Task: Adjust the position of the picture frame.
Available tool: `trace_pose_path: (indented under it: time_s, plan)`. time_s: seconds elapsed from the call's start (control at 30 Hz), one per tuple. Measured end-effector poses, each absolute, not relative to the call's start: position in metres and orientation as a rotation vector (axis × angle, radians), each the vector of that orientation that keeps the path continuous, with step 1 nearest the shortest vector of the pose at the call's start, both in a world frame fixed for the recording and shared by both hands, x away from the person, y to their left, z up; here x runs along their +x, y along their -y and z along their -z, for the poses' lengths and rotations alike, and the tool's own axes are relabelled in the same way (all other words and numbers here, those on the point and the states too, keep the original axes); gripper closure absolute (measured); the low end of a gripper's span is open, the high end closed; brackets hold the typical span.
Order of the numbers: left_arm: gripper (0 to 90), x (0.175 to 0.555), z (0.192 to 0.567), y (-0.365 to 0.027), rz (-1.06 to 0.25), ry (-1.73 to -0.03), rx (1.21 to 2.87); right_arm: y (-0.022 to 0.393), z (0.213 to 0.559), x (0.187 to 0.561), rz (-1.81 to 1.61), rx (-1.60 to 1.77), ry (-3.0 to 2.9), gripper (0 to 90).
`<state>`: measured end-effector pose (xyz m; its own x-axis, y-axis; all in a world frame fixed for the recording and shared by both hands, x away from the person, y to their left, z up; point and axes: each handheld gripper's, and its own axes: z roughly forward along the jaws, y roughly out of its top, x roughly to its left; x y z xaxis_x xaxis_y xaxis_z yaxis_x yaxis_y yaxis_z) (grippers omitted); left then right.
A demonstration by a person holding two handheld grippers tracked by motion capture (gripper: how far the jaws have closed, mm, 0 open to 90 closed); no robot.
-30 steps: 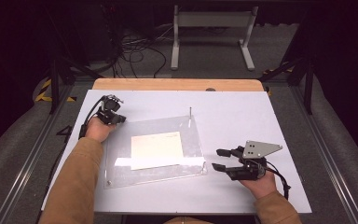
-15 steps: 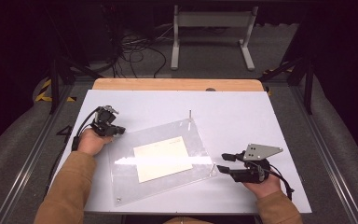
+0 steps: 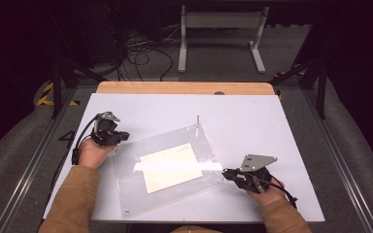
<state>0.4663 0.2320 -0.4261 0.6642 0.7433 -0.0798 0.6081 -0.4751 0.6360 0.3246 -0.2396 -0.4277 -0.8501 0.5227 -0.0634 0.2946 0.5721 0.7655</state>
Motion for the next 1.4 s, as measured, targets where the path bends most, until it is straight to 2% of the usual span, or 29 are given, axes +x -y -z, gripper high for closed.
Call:
trace_pose_path:
  time_s: [0.27,0.6,0.87,1.1,1.13,1.17,1.4]
  plan:
    - [87.4,0.46,0.425,-0.246,-0.261,-1.06,2.171,0.236,0.412,0.331,-1.123,0.748,-2.448,84.5]
    - [87.2,0.454,0.429,-0.257,-0.274,-1.076,2.141,0.231,0.383,0.402,-1.075,0.803,-2.324,84.6]
    - [89.3,0.455,0.437,-0.258,-0.295,-1.156,2.153,0.231,0.403,0.455,-1.038,0.953,-2.332,84.2]
    - [89.3,0.457,0.441,-0.256,-0.316,-1.172,2.171,0.238,0.419,0.47,-1.097,1.036,-2.338,83.1]
    - [89.4,0.459,0.442,-0.258,-0.317,-1.177,2.163,0.237,0.417,0.466,-1.105,1.014,-2.324,72.6]
    - [89.3,0.459,0.443,-0.258,-0.305,-1.19,2.148,0.238,0.415,0.463,-1.129,1.019,-2.315,68.3]
    - [89.3,0.465,0.451,-0.261,-0.322,-1.238,2.154,0.262,0.406,0.424,-1.23,0.997,-2.202,60.3]
